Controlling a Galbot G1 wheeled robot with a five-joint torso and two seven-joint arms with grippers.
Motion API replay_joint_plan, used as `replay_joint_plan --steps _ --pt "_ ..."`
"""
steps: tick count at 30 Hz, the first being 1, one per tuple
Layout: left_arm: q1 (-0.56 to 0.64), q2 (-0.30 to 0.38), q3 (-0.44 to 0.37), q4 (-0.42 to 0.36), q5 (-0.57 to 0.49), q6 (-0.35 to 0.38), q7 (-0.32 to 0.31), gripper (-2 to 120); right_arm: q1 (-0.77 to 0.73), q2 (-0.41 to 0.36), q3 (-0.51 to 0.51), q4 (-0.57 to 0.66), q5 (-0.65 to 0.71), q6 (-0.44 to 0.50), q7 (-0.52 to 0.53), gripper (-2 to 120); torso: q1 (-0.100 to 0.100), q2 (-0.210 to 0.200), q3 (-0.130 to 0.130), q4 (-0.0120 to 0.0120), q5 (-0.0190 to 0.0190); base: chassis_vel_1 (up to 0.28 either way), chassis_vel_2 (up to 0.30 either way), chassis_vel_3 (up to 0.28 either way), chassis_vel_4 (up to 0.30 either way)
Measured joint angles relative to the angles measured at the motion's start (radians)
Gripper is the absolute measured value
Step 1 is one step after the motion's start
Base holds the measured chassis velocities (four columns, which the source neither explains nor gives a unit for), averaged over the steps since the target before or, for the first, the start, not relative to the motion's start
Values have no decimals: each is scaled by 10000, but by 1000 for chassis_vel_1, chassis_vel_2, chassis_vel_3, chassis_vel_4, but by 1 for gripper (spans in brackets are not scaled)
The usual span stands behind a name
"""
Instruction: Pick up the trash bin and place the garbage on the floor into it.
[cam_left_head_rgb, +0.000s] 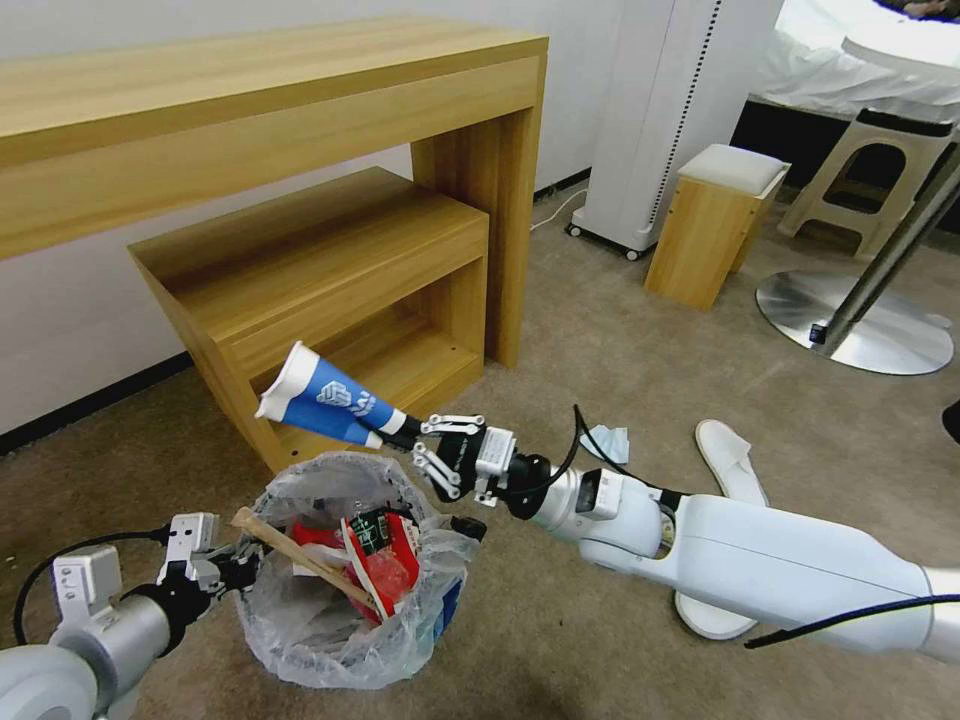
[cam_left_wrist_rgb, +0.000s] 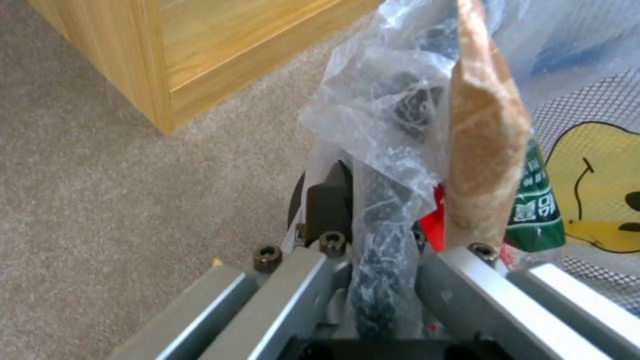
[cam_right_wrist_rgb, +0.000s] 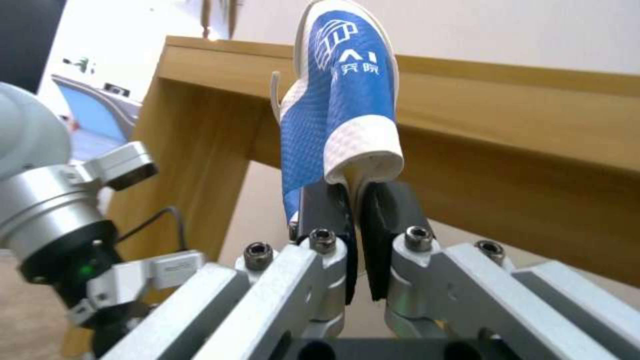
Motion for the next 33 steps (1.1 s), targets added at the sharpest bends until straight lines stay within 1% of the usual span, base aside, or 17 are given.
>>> replay_joint_plan --steps 6,20,26,33 --pt "-32 -45 -41 29 0 -5 1 0 317 324 -746 -168 48 54 -67 3 0 0 0 1 0 0 0 0 0" --pt "-102 -48 -49 51 -13 -10 1 0 409 359 -1094 -179 12 88 -135 3 0 0 0 0 0 0 0 0 0" --pt "-265 -60 -50 227 -64 -14 -21 0 453 323 -1620 -245 -183 121 -166 3 0 0 0 1 1 0 0 0 0" --pt "-291 -32 -78 230 -128 -19 -21 0 284 346 -1777 -430 -395 157 -129 2 0 0 0 0 1 0 0 0 0"
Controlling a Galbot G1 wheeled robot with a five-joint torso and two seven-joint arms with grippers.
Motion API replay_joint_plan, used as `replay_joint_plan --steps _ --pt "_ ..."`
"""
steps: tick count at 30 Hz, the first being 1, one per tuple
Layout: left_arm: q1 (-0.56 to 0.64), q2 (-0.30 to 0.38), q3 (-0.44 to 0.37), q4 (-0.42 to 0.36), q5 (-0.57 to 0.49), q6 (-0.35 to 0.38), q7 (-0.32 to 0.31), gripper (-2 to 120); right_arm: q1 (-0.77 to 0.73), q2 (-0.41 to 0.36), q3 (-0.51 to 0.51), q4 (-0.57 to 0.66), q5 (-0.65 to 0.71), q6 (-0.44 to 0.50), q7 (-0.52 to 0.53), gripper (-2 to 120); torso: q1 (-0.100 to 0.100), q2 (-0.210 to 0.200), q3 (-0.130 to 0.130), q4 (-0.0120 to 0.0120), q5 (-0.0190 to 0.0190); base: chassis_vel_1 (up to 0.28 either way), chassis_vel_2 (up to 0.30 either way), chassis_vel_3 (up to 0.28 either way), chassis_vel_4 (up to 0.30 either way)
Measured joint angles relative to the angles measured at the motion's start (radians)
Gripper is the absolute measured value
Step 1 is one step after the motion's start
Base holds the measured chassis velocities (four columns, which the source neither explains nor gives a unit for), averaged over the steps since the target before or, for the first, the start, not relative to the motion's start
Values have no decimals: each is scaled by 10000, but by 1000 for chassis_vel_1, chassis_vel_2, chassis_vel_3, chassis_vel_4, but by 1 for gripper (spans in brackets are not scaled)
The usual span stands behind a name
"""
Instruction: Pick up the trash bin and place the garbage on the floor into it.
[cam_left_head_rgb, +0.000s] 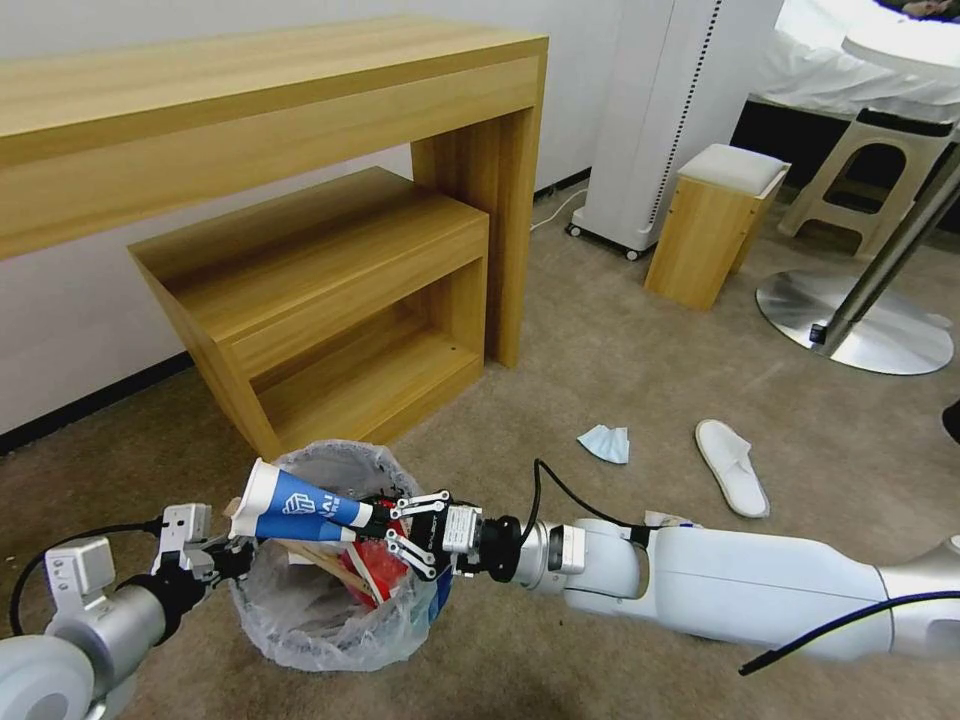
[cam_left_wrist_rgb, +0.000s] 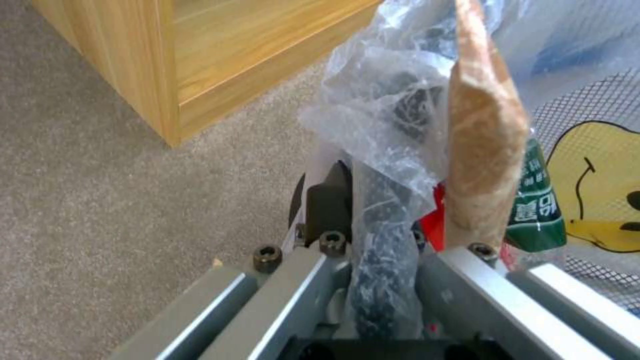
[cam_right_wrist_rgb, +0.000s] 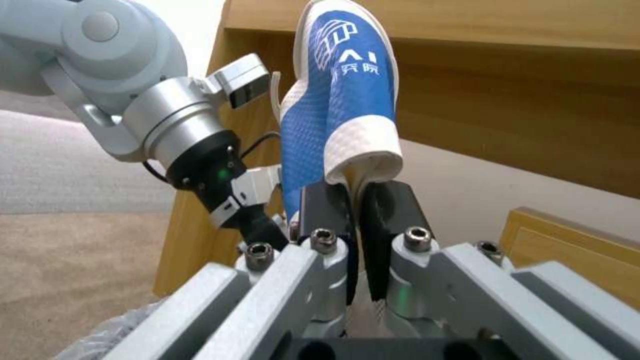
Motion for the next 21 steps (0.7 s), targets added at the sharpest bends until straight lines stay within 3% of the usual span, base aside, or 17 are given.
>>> replay_joint_plan --steps 6,21 --pt "-36 -27 -1 -7 -27 -6 -7 0 -142 106 -66 -148 -136 -20 127 2 0 0 0 0 0 0 0 0 0" --pt "-7 -74 -50 -133 -99 -23 -16 0 -166 184 -435 -366 -325 -81 219 58 0 0 0 0 0 0 0 0 0"
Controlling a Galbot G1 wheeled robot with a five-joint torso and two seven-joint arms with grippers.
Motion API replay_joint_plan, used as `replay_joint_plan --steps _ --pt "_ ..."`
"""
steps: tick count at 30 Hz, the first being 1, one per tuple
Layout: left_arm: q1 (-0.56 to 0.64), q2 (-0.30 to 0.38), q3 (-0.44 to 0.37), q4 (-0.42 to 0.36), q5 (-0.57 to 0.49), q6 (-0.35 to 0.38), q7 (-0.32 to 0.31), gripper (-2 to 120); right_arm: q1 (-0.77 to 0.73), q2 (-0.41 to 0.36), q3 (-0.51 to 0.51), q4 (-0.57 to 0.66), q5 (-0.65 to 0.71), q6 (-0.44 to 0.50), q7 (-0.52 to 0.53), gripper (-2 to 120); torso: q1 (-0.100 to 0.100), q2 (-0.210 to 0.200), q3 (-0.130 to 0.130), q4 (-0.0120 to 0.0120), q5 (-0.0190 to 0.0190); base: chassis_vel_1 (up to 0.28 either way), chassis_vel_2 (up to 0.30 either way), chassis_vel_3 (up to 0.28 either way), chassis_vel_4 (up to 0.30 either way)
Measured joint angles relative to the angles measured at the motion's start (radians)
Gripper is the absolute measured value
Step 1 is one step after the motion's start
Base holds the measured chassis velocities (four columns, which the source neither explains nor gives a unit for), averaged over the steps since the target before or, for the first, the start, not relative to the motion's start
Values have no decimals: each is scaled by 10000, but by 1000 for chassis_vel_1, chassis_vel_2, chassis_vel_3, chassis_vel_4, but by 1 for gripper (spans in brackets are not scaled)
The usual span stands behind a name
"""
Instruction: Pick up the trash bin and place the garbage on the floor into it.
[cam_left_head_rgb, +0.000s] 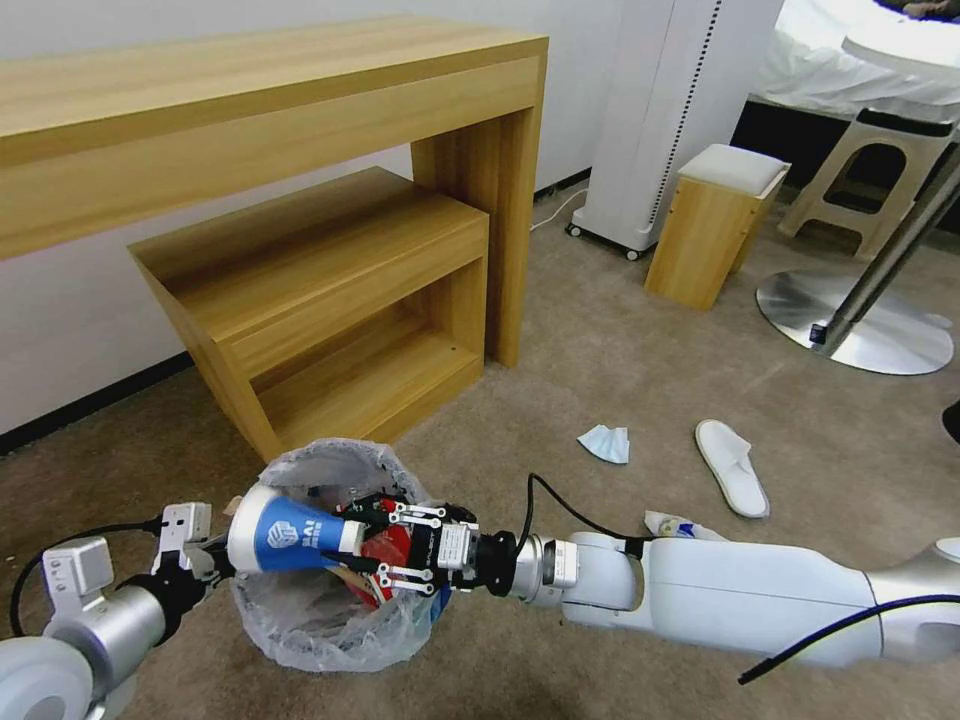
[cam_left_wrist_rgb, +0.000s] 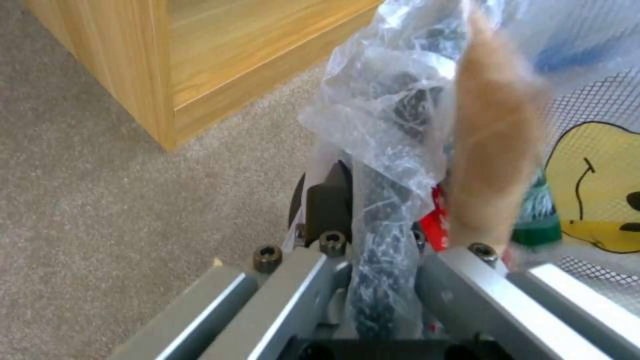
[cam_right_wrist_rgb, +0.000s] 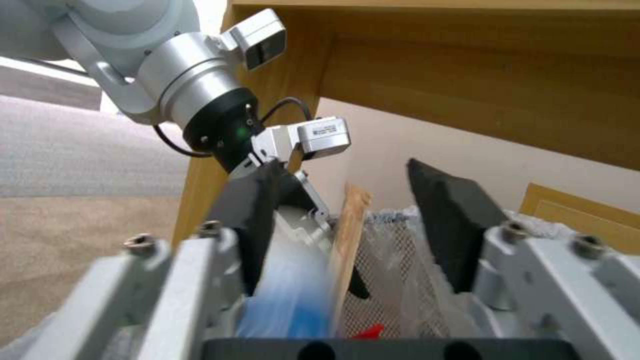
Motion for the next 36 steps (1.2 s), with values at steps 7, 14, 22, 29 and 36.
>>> replay_joint_plan --steps 7,14,22,29,36 --pt "-31 7 22 53 8 0 3 0 -7 -82 51 1 4 -1 -30 81 0 0 0 0 0 0 0 0 0" --pt "-23 27 22 80 6 0 8 0 -65 -137 221 -46 -11 32 -100 99 0 0 0 0 0 0 0 0 0" --pt "-10 86 15 241 9 -1 11 0 -361 -296 987 38 9 20 92 100 -1 1 0 0 0 0 0 0 0" --pt "-46 97 37 326 33 -2 26 0 -560 -522 2076 65 67 -126 463 100 0 0 0 1 0 0 0 0 0" --pt "-123 66 81 367 54 -5 55 0 -1579 -861 3926 -65 48 -357 788 100 -1 0 0 0 1 0 0 0 0"
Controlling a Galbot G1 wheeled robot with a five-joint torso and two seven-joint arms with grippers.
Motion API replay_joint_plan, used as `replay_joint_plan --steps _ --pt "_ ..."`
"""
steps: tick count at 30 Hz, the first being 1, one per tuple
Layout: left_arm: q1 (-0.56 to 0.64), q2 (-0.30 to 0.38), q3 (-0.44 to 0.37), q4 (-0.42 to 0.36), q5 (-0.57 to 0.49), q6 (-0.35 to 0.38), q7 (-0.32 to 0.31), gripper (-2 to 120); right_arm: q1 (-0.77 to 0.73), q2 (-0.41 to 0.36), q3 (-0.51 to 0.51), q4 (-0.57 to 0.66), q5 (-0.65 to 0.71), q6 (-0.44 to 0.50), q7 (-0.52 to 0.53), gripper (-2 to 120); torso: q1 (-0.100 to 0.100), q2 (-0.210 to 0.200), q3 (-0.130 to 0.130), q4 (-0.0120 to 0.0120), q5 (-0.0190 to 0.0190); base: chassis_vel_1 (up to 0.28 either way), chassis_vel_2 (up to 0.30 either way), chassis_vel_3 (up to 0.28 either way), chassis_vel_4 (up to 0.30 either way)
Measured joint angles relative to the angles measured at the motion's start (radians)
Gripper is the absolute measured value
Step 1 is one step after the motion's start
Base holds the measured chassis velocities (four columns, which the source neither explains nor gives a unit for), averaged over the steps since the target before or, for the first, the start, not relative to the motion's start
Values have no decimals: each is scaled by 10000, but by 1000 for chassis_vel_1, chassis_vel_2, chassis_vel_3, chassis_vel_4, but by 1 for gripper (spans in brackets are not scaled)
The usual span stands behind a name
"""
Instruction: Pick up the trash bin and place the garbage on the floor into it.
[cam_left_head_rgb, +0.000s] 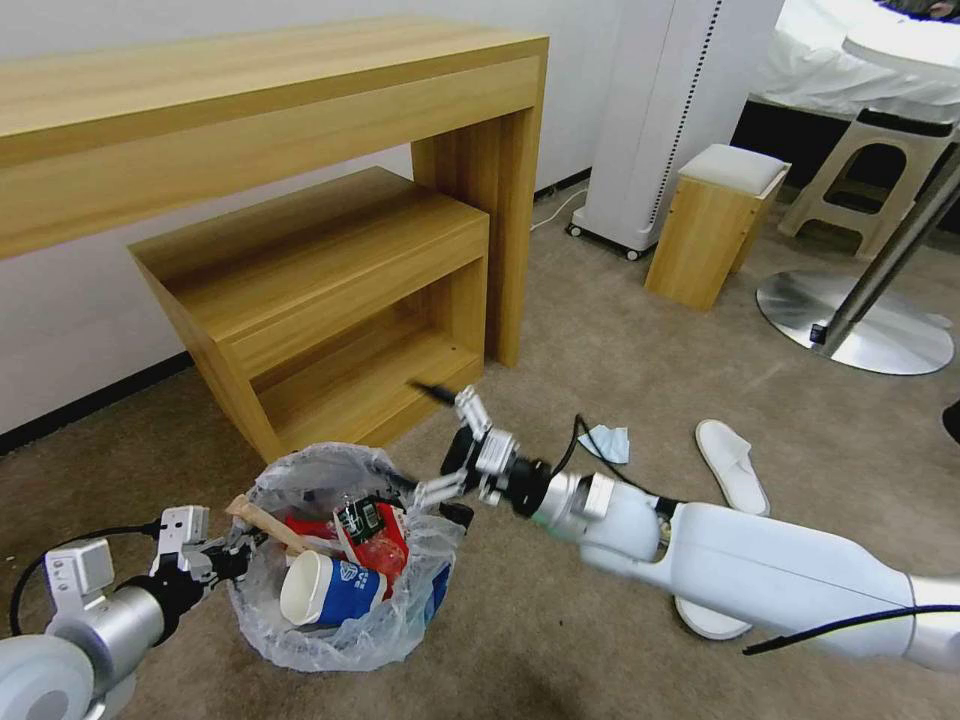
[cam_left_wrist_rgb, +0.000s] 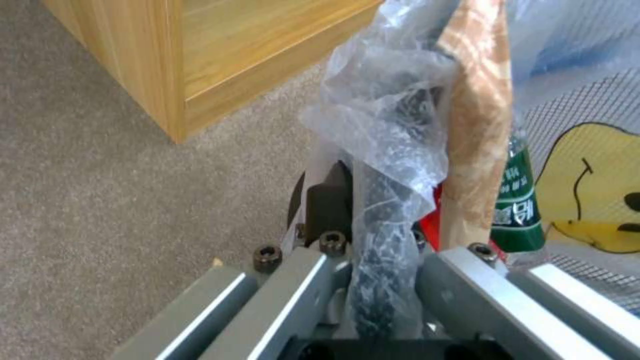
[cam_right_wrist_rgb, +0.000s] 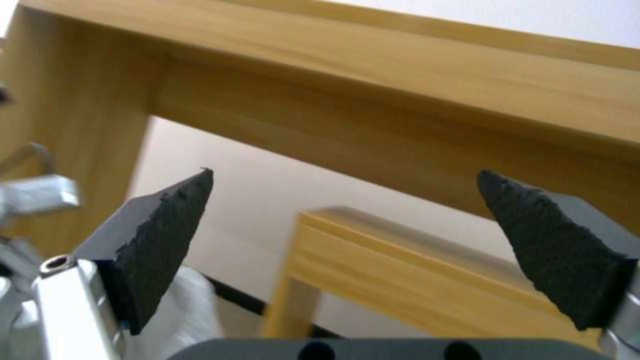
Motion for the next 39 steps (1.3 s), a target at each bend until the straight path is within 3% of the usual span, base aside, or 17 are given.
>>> replay_joint_plan --steps 22,27,39 --pt "-158 -253 8 -114 -7 -45 79 0 -3518 -1929 5216 -1068 85 -315 1414 100 0 1 -1 0 0 0 0 0 0" --pt "-146 -217 -42 -135 -19 -54 125 0 -5204 -2228 6900 -1419 -218 -616 2172 100 0 1 -1 -1 -2 0 0 0 0" --pt "-233 -39 37 -31 -19 -67 141 0 -8077 -1789 9988 -2242 -1133 -827 2660 100 -1 1 -1 -2 1 0 0 0 0"
